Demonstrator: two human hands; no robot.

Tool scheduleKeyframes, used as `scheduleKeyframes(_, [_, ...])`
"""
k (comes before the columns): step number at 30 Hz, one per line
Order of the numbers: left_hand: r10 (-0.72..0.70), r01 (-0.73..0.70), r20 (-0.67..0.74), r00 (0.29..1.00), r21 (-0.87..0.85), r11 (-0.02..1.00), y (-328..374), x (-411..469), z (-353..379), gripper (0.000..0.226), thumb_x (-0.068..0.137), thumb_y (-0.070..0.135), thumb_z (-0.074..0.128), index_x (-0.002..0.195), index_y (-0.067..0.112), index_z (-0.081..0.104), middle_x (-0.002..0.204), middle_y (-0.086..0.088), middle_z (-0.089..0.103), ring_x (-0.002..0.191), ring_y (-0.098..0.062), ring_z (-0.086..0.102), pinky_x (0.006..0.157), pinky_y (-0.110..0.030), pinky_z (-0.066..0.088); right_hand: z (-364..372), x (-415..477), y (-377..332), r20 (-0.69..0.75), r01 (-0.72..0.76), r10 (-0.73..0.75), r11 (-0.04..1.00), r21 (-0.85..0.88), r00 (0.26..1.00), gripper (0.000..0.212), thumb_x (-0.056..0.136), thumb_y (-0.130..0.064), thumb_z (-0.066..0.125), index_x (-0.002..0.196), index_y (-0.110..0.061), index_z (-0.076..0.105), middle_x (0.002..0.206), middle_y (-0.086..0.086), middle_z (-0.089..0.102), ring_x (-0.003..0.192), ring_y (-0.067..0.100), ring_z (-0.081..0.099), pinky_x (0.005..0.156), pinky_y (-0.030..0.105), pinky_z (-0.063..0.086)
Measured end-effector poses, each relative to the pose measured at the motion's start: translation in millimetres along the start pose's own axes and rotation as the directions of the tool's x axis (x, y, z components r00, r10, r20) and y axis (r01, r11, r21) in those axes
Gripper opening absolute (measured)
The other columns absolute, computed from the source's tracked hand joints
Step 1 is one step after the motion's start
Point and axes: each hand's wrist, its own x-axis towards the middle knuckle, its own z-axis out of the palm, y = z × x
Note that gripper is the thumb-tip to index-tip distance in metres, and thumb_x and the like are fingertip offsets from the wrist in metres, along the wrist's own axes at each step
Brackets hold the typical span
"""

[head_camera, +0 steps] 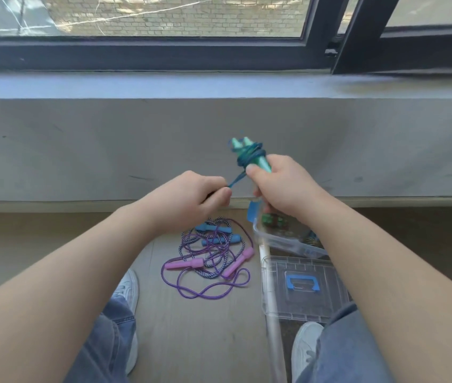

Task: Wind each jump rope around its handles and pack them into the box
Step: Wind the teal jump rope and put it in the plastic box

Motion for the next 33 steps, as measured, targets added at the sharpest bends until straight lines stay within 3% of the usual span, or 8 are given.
scheduleKeyframes(3, [0.116, -0.097, -0.105, 0.988, 0.173, 0.98, -2, 4, -3, 0.05, 0.096, 0.055, 0.035, 0.069, 0.018, 0.055, 0.057, 0.003, 0.052, 0.057, -0.016, 0.051, 0.056, -0.038, 0.046, 2, -9, 0, 0.25, 0.065, 0.057, 0.889, -0.453, 0.966, 0.023, 0.1, -0.036, 0.048, 0.102, -0.015, 0.059, 0.095, 0.009, 0.069, 0.073, 0.027, 0.07, 0.06, 0.031, 0.051])
scheduleKeyframes(5, [0.127, -0.09, -0.15, 0.98, 0.231, 0.969, -6, 5, -7, 0.056, 0.091, 0.064, 0.036, 0.063, 0.018, 0.053, 0.057, 0.005, 0.047, 0.058, -0.017, 0.048, 0.053, -0.038, 0.046, 10, -17, -1, 0.439, 0.16, 0.089, 0.852, -0.499, 0.894, 0.019, 0.099, -0.037, 0.049, 0.098, -0.02, 0.057, 0.094, 0.008, 0.07, 0.07, 0.023, 0.068, 0.058, 0.03, 0.051])
scheduleKeyframes(14, [-0.115, 0.114, -0.005, 0.993, -0.094, 0.989, -20, 6, -1, 0.055, 0.09, 0.057, 0.043, 0.057, 0.014, 0.051, 0.049, 0.001, 0.044, 0.05, -0.012, 0.037, 0.055, -0.025, 0.037, 1, -27, -4, 0.812, -0.006, -0.202, 0.97, 0.245, 0.548, 0.01, 0.099, -0.021, 0.058, 0.096, -0.019, 0.068, 0.081, 0.008, 0.06, 0.071, 0.021, 0.055, 0.078, 0.048, 0.056])
scheduleKeyframes(18, [-0.175, 0.154, -0.081, 0.981, -0.217, 0.964, -23, 3, 4, 0.025, 0.087, 0.022, 0.043, 0.068, 0.015, 0.058, 0.063, -0.005, 0.058, 0.059, -0.022, 0.048, 0.06, -0.032, 0.042, 1, -22, -6, 0.537, -0.006, -0.252, 0.902, 0.432, 0.805, 0.015, 0.1, -0.024, 0.056, 0.101, -0.012, 0.064, 0.072, 0.007, 0.052, 0.06, 0.014, 0.046, 0.057, 0.031, 0.048])
scheduleKeyframes(21, [-0.141, 0.138, -0.05, 0.989, -0.052, 0.989, -13, 0, 4, 0.029, 0.102, 0.032, 0.038, 0.081, 0.028, 0.057, 0.066, 0.004, 0.057, 0.059, -0.009, 0.051, 0.06, -0.033, 0.039, -2, -13, -5, 0.187, 0.208, -0.2, 0.978, -0.027, 0.962, 0.019, 0.102, -0.035, 0.053, 0.088, -0.024, 0.058, 0.075, -0.004, 0.061, 0.068, 0.015, 0.055, 0.059, 0.028, 0.042])
scheduleKeyframes(24, [-0.041, 0.035, 0.063, 0.997, 0.091, 0.995, -9, -5, 8, 0.023, 0.101, 0.04, 0.04, 0.091, 0.027, 0.055, 0.063, 0.005, 0.055, 0.059, -0.009, 0.05, 0.063, -0.037, 0.046, 2, -5, 5, 0.032, 0.132, -0.13, 0.913, -0.386, 0.991, 0.026, 0.101, -0.043, 0.048, 0.085, -0.022, 0.047, 0.088, 0.002, 0.06, 0.084, 0.028, 0.055, 0.068, 0.034, 0.037])
scheduleKeyframes(29, [0.151, -0.124, -0.077, 0.986, 0.287, 0.95, -6, -3, -1, 0.054, 0.096, 0.057, 0.031, 0.067, 0.015, 0.051, 0.057, 0.002, 0.049, 0.057, -0.022, 0.045, 0.051, -0.035, 0.042, 16, -15, 11, 0.449, 0.267, 0.053, 0.741, -0.616, 0.892, 0.013, 0.101, -0.04, 0.05, 0.099, -0.028, 0.047, 0.093, -0.003, 0.061, 0.086, 0.025, 0.057, 0.069, 0.031, 0.037])
scheduleKeyframes(33, [0.027, 0.011, -0.141, 0.99, 0.264, 0.965, -11, -2, -7, 0.057, 0.093, 0.061, 0.03, 0.068, 0.017, 0.054, 0.059, 0.003, 0.056, 0.062, -0.019, 0.053, 0.055, -0.037, 0.048, 24, -26, 2, 0.683, 0.406, 0.039, 0.779, -0.478, 0.729, 0.017, 0.097, -0.043, 0.057, 0.1, -0.026, 0.058, 0.082, -0.003, 0.06, 0.067, 0.013, 0.054, 0.058, 0.033, 0.042])
